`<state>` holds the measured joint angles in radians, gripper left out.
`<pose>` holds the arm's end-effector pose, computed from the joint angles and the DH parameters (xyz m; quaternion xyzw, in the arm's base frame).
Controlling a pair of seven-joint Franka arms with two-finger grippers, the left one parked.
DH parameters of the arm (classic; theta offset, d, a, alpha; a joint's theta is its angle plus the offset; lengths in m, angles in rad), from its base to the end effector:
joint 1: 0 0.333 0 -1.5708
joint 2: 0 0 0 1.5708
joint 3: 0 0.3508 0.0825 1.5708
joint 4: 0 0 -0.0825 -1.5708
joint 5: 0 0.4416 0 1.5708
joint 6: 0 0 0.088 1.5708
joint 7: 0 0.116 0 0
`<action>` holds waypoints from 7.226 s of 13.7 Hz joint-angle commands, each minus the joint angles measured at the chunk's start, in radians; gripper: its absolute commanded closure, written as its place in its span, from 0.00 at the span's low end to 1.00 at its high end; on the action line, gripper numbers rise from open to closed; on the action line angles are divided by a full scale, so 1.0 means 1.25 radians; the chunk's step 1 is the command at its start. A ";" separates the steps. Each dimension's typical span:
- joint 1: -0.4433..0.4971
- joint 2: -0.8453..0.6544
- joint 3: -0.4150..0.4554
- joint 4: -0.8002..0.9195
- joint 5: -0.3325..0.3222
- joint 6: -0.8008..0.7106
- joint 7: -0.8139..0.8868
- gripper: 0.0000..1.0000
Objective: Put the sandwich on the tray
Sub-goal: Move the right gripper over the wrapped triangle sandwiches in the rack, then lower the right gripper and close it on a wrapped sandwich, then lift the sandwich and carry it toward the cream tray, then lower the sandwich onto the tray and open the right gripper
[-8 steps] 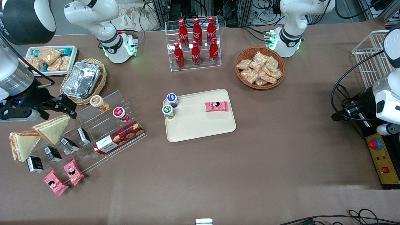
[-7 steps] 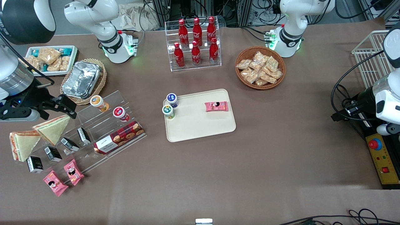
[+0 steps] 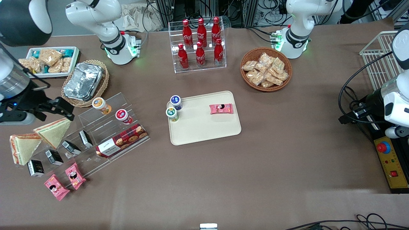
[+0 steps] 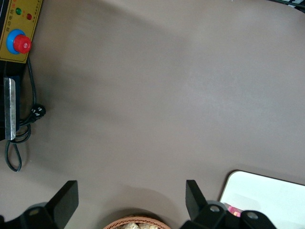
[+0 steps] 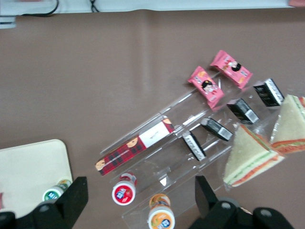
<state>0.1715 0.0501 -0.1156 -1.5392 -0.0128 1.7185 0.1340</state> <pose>0.6441 0.0367 0.6501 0.9971 -0.0382 0.0653 0.0031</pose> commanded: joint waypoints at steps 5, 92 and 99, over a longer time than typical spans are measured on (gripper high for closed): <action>-0.001 0.016 -0.182 0.009 -0.003 -0.004 -0.007 0.00; 0.765 0.513 -0.259 -0.032 0.258 0.524 1.365 1.00; 0.824 0.524 -0.259 -0.163 0.258 0.689 1.391 1.00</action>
<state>1.1781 0.7072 -0.4205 -1.6942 0.2836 2.5136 1.8683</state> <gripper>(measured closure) 0.793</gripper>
